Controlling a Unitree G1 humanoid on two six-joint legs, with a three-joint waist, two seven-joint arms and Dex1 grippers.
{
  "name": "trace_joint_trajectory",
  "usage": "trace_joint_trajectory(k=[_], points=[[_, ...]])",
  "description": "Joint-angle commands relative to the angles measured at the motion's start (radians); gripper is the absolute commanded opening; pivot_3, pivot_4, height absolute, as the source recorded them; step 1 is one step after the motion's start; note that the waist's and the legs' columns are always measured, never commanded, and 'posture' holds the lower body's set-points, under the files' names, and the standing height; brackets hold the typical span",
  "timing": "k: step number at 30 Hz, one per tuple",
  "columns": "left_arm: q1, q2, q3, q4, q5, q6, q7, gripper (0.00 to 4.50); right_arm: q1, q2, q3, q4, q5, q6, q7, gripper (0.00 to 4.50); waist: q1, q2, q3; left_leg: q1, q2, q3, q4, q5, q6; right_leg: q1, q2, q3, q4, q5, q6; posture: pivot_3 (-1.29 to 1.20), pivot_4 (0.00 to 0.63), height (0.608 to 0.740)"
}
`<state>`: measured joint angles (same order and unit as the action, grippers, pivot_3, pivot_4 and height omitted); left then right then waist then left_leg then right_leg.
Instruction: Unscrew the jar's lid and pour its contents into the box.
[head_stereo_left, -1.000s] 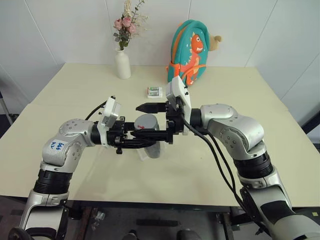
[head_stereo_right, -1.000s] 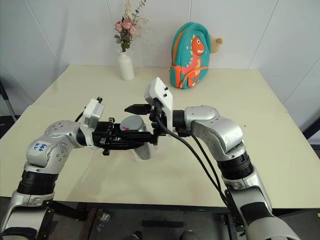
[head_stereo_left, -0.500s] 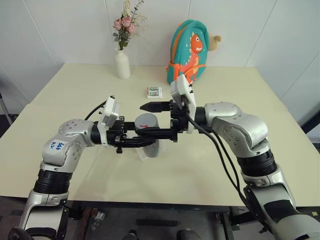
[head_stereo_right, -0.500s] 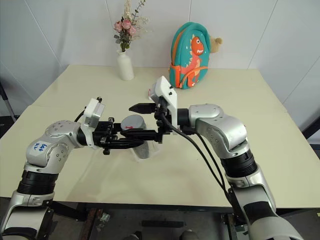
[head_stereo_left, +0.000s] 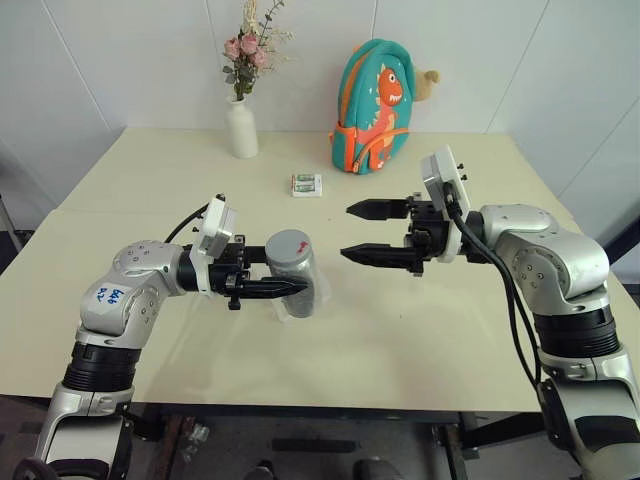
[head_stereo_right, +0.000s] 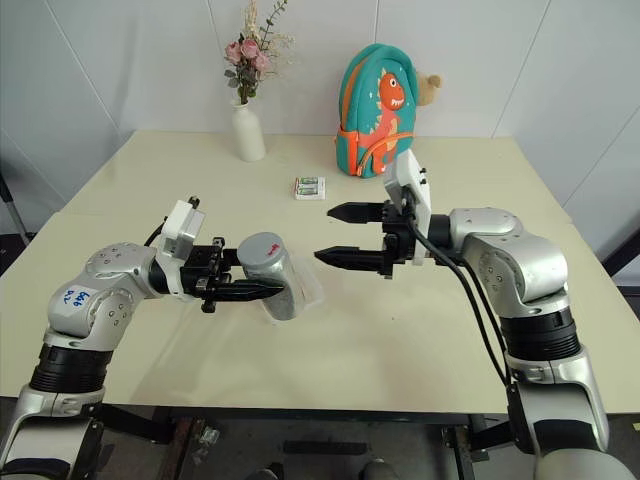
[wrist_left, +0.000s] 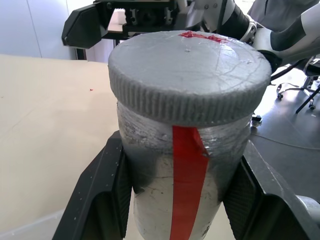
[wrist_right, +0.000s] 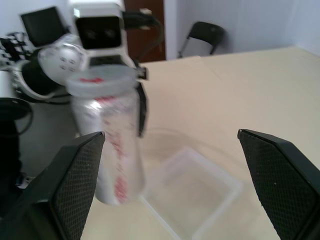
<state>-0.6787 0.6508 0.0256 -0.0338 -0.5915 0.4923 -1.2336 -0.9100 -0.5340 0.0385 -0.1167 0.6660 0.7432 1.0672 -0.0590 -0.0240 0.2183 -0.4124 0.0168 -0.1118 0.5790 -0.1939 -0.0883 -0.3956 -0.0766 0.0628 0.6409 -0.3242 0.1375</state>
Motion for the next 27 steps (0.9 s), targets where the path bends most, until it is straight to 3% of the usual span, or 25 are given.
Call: trace_joint_trajectory(k=[1, 15, 27], points=[[-0.035, 0.021, -0.019, -0.003, 0.05, -0.028, 0.009, 2.06, -0.036, 0.063, 0.023, -0.065, 0.004, 0.002, -0.07, 4.47, 0.004, 0.0, 0.0, 0.0, 0.0, 0.0, 0.0, 0.0, 0.0, 0.0, 0.0, 0.0, 0.0, 0.0, 0.0, 0.0, 0.15, 0.74], [-0.069, 0.002, -0.031, -0.026, 0.069, 0.012, 0.039, 2.06, -0.05, 0.218, 0.117, -0.048, -0.095, -0.035, -0.2, 4.47, 0.003, 0.0, 0.0, -0.001, 0.0, 0.0, 0.001, 0.0, 0.0, -0.001, 0.0, 0.0, 0.002, 0.0, 0.0, 0.0, 0.15, 0.74], [-0.067, -0.01, -0.024, -0.027, 0.054, 0.02, 0.046, 2.06, -0.049, 0.179, 0.089, 0.005, -0.151, -0.066, -0.194, 4.47, 0.004, 0.0, 0.0, -0.001, 0.0, 0.0, 0.001, 0.0, 0.0, -0.001, 0.0, 0.0, 0.002, 0.0, 0.0, 0.0, 0.15, 0.74]])
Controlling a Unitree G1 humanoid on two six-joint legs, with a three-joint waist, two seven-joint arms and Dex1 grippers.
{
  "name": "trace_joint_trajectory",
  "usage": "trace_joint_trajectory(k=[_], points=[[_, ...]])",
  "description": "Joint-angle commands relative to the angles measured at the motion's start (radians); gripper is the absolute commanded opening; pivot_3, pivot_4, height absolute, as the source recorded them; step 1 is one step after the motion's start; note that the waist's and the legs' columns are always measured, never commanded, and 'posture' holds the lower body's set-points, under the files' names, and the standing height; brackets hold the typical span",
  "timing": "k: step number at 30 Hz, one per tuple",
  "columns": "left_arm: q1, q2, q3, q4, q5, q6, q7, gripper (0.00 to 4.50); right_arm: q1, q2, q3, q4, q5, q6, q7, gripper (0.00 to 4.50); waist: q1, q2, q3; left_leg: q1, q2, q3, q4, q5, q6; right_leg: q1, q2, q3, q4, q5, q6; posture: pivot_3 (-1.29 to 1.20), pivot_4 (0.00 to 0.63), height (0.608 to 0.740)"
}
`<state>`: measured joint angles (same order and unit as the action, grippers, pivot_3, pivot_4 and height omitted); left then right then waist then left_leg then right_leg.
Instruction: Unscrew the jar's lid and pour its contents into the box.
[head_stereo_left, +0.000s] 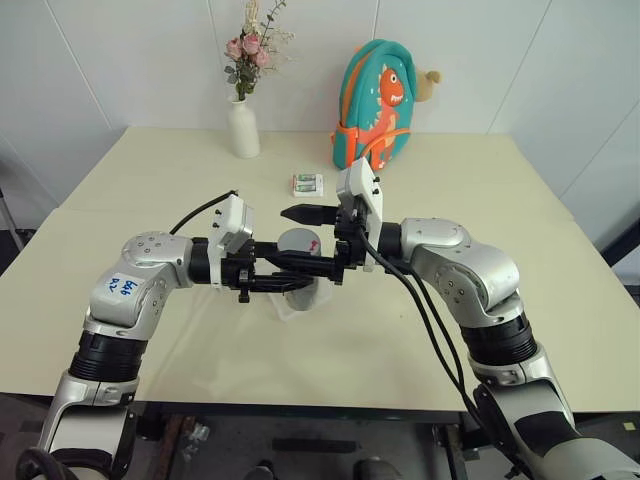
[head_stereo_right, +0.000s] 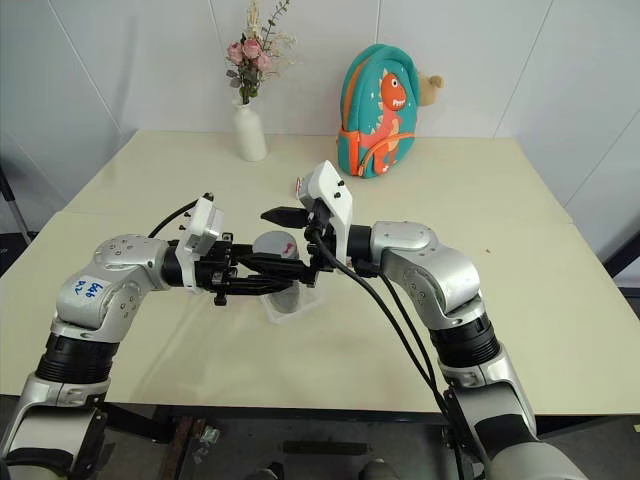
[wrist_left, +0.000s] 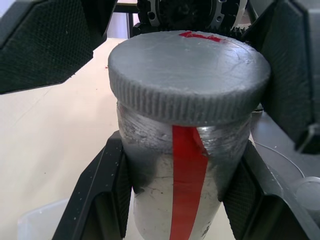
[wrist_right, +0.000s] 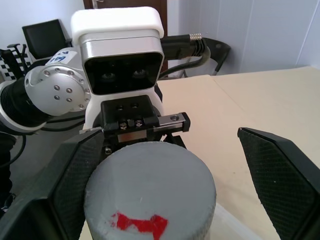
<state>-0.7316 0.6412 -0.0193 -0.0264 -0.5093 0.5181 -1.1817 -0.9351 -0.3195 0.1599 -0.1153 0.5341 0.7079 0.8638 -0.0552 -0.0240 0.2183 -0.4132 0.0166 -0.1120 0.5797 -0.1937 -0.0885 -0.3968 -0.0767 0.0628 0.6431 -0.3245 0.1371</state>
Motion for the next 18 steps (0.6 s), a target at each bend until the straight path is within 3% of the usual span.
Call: trace_joint_trajectory(k=[1, 13, 18], points=[[-0.014, 0.001, 0.022, -0.035, -0.028, -0.007, -0.008, 2.06, -0.021, -0.054, -0.041, 0.01, -0.022, -0.039, 0.02, 4.47, 0.001, 0.0, 0.0, 0.0, 0.0, 0.0, 0.0, 0.0, 0.0, 0.0, 0.0, 0.0, 0.0, 0.0, 0.0, 0.0, 0.15, 0.74], [0.0, 0.012, 0.034, -0.035, -0.031, -0.009, -0.015, 2.06, 0.045, -0.282, -0.151, 0.028, 0.056, -0.04, 0.176, 4.47, 0.006, 0.0, 0.0, -0.001, 0.0, 0.0, 0.001, 0.0, 0.0, 0.0, 0.0, 0.0, -0.001, 0.0, 0.0, 0.0, 0.15, 0.74], [0.003, 0.018, 0.038, -0.026, -0.025, -0.011, -0.026, 2.06, 0.042, -0.283, -0.167, -0.015, 0.136, 0.031, 0.2, 4.47, -0.004, 0.0, 0.0, 0.0, 0.0, 0.0, 0.0, 0.0, 0.0, 0.0, 0.0, 0.0, -0.001, 0.0, 0.0, 0.0, 0.15, 0.74]])
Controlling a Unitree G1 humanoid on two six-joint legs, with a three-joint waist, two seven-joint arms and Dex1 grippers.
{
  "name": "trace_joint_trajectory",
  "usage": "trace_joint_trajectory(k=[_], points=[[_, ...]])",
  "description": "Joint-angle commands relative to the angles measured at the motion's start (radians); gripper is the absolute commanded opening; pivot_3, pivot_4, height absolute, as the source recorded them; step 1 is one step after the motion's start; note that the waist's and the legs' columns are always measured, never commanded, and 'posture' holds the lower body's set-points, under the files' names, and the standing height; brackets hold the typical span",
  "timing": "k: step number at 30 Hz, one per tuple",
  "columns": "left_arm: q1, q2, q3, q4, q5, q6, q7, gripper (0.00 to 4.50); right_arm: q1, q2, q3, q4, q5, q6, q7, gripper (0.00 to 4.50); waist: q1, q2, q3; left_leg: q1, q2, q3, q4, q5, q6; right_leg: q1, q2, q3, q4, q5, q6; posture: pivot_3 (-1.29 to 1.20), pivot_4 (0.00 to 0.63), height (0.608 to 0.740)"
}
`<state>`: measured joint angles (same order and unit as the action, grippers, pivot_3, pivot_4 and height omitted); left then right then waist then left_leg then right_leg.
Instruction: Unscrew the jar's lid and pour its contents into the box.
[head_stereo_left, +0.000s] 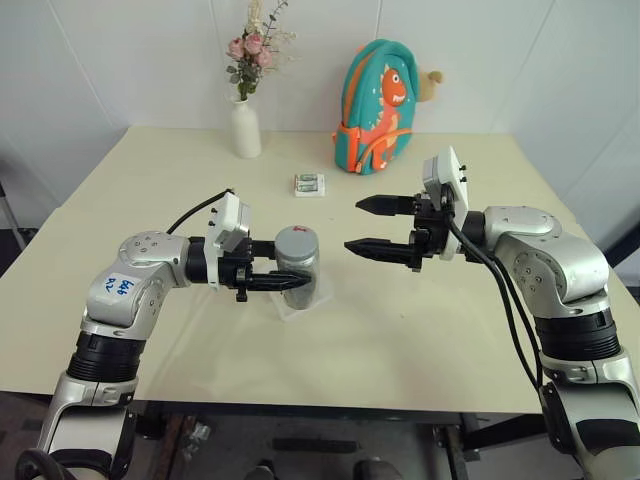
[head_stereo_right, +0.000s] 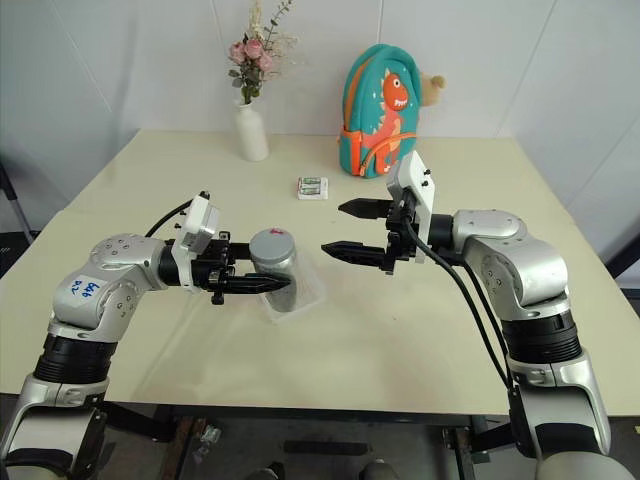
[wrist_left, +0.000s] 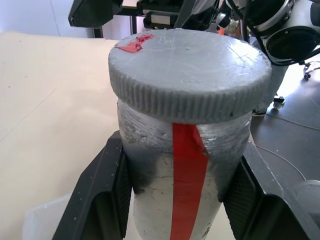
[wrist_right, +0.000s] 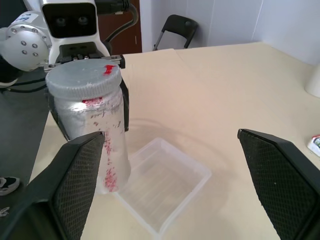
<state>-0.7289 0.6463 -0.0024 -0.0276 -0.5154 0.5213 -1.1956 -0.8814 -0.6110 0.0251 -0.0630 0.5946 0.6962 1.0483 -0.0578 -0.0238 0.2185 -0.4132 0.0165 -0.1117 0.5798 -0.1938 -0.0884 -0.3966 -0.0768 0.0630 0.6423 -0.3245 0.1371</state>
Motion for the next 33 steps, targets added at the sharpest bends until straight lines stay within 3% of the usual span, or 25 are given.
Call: trace_joint_trajectory(k=[1, 7, 15, 23, 33], points=[[0.0, 0.013, 0.021, -0.021, -0.017, -0.015, -0.013, 2.06, -0.015, 0.021, -0.03, -0.082, 0.095, 0.057, 0.013, 4.47, -0.001, 0.0, 0.0, 0.0, 0.0, 0.0, 0.0, 0.0, 0.0, 0.0, 0.0, 0.0, 0.0, 0.0, 0.0, 0.0, 0.15, 0.74], [-0.01, 0.004, 0.012, -0.018, -0.013, -0.012, -0.011, 2.06, -0.034, 0.155, 0.018, -0.149, 0.129, 0.085, -0.069, 4.47, 0.003, 0.0, 0.0, 0.0, 0.0, 0.0, 0.0, 0.0, 0.0, 0.0, 0.0, 0.0, 0.001, 0.0, 0.0, 0.0, 0.15, 0.74], [-0.008, -0.001, 0.005, -0.029, -0.018, -0.003, -0.009, 2.06, -0.108, 0.294, 0.109, -0.044, 0.003, 0.014, -0.16, 4.47, 0.004, 0.0, 0.0, 0.0, 0.0, 0.0, 0.0, 0.0, 0.0, 0.0, 0.0, 0.0, 0.001, 0.0, 0.0, 0.0, 0.15, 0.74], [-0.006, -0.002, 0.007, -0.034, -0.022, 0.0, -0.004, 2.06, -0.12, 0.298, 0.13, -0.018, -0.036, -0.007, -0.134, 4.47, 0.002, 0.0, 0.0, 0.0, 0.0, 0.0, 0.0, 0.0, 0.0, 0.0, 0.0, 0.0, 0.001, 0.0, 0.0, 0.0, 0.15, 0.74], [0.001, -0.002, 0.01, -0.035, -0.024, -0.004, -0.005, 2.06, -0.088, 0.217, 0.123, -0.057, -0.047, 0.003, -0.091, 4.47, 0.001, 0.0, 0.0, 0.0, 0.0, 0.0, 0.0, 0.0, 0.0, 0.0, 0.0, 0.0, 0.002, 0.0, 0.0, 0.0, 0.15, 0.74]])
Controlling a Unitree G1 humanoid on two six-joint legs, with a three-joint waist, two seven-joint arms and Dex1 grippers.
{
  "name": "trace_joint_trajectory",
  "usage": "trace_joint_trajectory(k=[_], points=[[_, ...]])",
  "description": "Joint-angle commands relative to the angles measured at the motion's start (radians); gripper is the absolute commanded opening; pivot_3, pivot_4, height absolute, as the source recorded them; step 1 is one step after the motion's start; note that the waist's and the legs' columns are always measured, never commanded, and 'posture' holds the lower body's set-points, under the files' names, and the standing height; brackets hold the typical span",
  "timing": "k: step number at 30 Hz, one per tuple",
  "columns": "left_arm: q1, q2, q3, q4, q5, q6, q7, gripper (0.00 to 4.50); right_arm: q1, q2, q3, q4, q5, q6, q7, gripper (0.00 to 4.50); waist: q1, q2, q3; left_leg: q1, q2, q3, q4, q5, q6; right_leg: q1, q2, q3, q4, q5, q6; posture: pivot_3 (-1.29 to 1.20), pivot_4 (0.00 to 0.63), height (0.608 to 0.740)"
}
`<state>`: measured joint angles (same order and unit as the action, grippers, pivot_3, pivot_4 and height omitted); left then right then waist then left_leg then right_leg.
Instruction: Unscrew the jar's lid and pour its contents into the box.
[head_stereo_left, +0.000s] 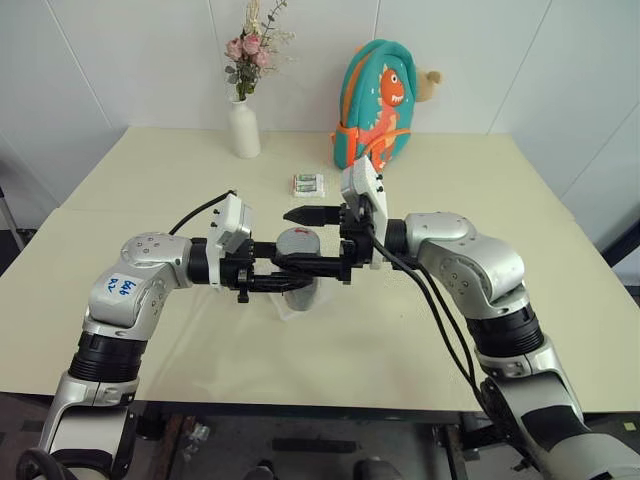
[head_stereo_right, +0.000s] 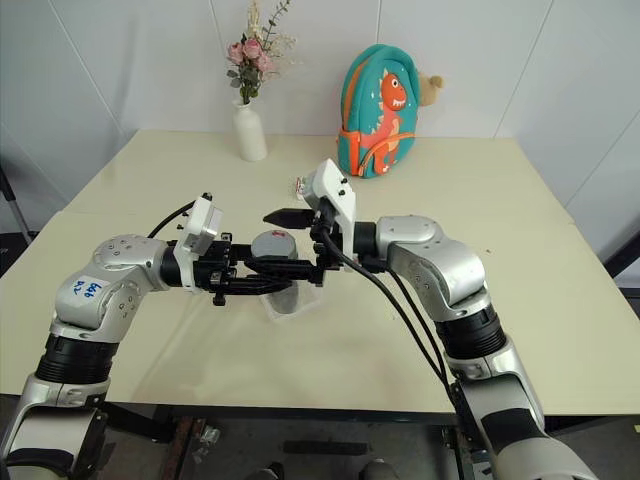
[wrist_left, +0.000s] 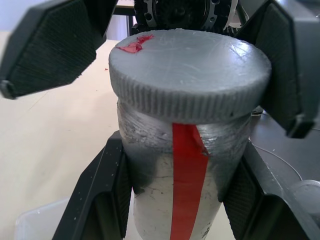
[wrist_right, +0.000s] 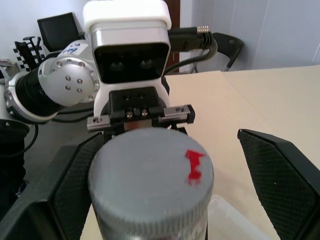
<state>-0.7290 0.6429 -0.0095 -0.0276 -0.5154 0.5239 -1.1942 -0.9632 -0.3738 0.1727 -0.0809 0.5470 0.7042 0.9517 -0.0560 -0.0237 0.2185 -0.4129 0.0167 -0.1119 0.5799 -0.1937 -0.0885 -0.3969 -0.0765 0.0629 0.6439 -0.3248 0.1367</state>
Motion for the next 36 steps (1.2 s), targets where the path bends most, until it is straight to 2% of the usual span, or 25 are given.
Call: trace_joint_trajectory(k=[1, 11, 21, 36], points=[[0.0, 0.001, 0.016, -0.033, -0.024, -0.008, -0.007, 2.06, -0.008, -0.027, -0.032, -0.033, 0.0, -0.008, 0.006, 4.47, -0.001, 0.0, 0.0, 0.0, 0.0, 0.0, 0.0, 0.0, 0.0, 0.0, 0.0, 0.0, 0.0, 0.0, 0.0, 0.0, 0.15, 0.74], [0.0, 0.004, 0.016, -0.034, -0.025, -0.009, -0.009, 2.06, -0.008, -0.069, -0.076, 0.01, 0.002, -0.031, 0.021, 4.47, 0.001, 0.0, 0.0, 0.0, 0.0, 0.0, 0.0, 0.0, 0.0, 0.0, 0.0, 0.0, 0.0, 0.0, 0.0, 0.0, 0.15, 0.74], [-0.005, 0.007, 0.018, -0.024, -0.023, -0.011, -0.012, 2.06, 0.019, -0.121, -0.082, -0.011, 0.038, -0.02, 0.095, 4.47, 0.0, 0.0, 0.0, 0.0, 0.0, 0.0, 0.0, 0.0, 0.0, 0.0, 0.0, 0.0, 0.0, 0.0, 0.0, 0.0, 0.15, 0.74], [0.006, 0.012, 0.024, -0.028, -0.02, -0.013, -0.02, 2.06, 0.02, -0.154, -0.099, -0.047, 0.127, 0.071, 0.174, 4.47, 0.001, 0.0, 0.0, 0.0, 0.0, 0.0, 0.0, 0.0, 0.0, 0.0, 0.0, 0.0, 0.0, 0.0, 0.0, 0.0, 0.15, 0.74]])
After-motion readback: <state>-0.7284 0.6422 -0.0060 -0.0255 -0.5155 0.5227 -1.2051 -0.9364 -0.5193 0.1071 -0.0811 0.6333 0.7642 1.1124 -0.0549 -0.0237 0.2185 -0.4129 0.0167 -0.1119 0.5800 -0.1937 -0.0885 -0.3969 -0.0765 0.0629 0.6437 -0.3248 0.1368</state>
